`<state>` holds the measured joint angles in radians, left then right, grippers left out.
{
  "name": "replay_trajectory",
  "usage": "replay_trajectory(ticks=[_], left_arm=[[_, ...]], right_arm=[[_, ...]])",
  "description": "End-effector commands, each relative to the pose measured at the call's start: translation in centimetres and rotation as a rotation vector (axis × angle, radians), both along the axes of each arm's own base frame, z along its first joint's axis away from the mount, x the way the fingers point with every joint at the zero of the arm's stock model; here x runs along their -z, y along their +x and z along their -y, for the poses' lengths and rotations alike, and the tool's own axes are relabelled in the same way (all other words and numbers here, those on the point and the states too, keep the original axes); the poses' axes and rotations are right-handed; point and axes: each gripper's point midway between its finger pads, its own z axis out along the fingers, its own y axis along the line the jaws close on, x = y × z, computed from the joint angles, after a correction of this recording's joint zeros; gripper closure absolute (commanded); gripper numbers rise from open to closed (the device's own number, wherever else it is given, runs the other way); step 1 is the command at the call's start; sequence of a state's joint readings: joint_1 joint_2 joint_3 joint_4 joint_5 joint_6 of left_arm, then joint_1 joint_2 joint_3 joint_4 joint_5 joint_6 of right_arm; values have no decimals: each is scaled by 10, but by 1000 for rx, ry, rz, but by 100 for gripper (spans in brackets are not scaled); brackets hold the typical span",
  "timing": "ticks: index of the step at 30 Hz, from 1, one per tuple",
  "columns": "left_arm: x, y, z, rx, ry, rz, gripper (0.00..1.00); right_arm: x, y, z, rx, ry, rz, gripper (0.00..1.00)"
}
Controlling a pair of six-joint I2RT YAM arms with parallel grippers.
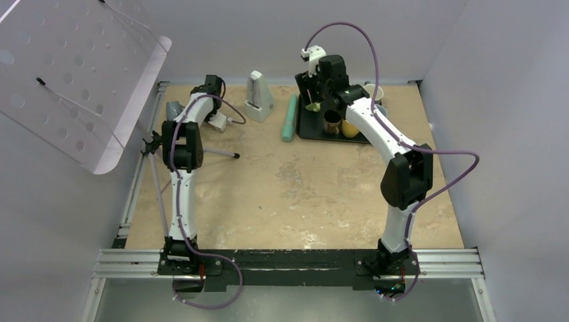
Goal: Turn the mug right side up
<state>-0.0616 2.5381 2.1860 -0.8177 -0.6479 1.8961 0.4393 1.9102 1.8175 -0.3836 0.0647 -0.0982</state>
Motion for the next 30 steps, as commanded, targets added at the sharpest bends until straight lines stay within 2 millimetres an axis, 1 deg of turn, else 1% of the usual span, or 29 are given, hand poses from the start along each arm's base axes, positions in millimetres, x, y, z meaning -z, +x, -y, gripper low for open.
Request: replay_trajectory(ticks=[1, 8, 14, 17, 22, 25, 27, 30], left_arm=[[-28, 0, 8, -12, -43, 82, 100], [-49, 11, 28, -70, -235, 244, 100], [-68, 8, 46, -177, -451, 372, 100], [-74, -2, 58, -253, -585, 401, 100], [-93, -15, 84, -375, -822, 455, 100], [-96, -37, 106, -488, -979, 411, 100], [-100, -50, 127, -563, -1107, 367, 100], [-106, -66, 149, -715, -1252, 330, 100]], right_arm=[[-41, -7, 12, 27, 10, 82, 30], [-43, -13, 15, 32, 9, 83, 30], [-53, -21, 19, 38, 25, 96, 30], [-60, -25, 19, 36, 40, 107, 29], [-66, -30, 19, 33, 60, 111, 29], [-71, -33, 20, 41, 76, 113, 29], [-76, -36, 21, 45, 91, 121, 29], [-84, -41, 14, -4, 115, 133, 29]])
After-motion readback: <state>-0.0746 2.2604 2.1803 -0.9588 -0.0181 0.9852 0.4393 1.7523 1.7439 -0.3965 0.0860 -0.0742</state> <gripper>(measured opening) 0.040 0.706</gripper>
